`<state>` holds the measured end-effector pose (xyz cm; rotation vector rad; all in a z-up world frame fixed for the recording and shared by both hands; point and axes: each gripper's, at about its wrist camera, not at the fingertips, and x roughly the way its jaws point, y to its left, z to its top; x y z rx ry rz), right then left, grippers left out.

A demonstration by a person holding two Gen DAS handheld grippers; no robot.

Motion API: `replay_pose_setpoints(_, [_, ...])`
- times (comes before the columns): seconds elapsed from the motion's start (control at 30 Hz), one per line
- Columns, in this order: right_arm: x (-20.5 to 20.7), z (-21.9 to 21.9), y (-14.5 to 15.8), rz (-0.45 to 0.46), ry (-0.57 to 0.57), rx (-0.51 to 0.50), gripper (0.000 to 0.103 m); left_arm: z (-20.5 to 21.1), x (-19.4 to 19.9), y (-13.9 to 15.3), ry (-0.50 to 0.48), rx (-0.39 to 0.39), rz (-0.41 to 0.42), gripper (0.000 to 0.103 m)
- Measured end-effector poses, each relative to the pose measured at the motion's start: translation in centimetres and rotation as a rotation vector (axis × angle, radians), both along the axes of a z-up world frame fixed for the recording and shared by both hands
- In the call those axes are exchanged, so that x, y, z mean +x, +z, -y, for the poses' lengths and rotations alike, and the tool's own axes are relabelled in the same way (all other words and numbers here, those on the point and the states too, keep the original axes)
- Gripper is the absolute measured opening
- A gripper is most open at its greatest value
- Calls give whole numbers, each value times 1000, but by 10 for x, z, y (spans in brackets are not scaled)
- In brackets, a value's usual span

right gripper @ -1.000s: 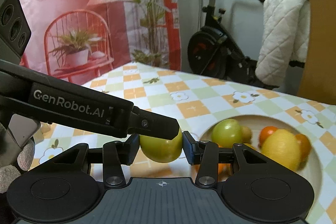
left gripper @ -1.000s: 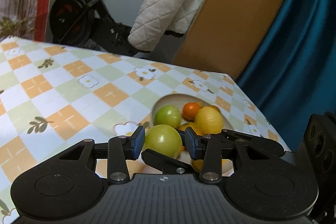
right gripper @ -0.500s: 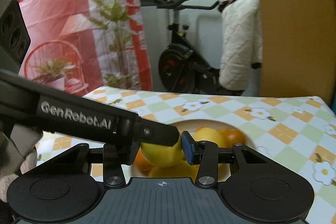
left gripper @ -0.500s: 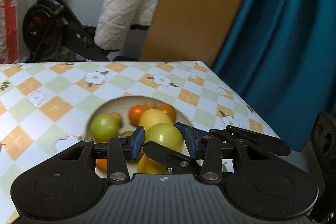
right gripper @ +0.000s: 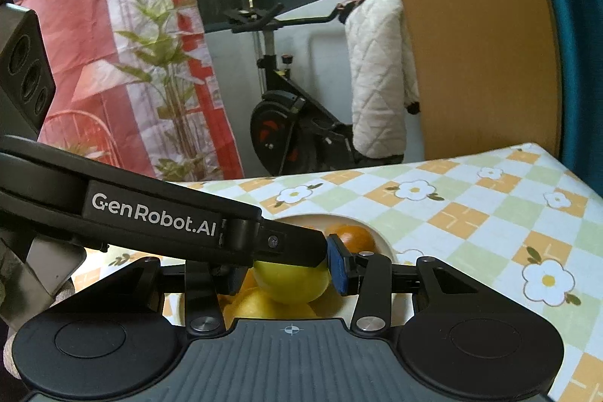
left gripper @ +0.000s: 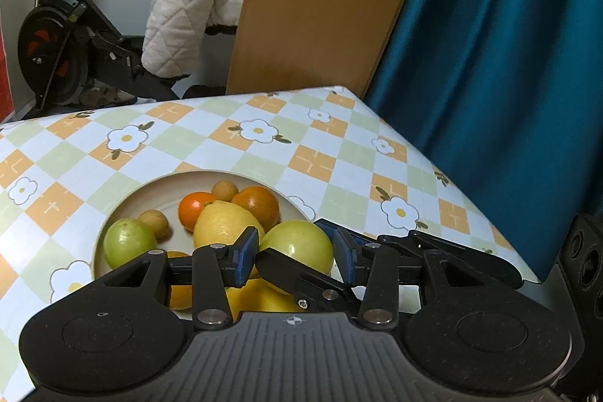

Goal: Organize fruits
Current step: 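Carry the pale green fruit onto the plate and open the left tool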

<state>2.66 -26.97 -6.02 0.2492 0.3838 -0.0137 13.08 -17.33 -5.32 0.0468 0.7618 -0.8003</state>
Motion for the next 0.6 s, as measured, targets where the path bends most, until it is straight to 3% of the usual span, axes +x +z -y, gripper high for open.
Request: replay_pose_setpoints(0.6, [7, 17, -26, -60, -22, 77, 40, 20, 8, -17, -20, 81, -27, 46])
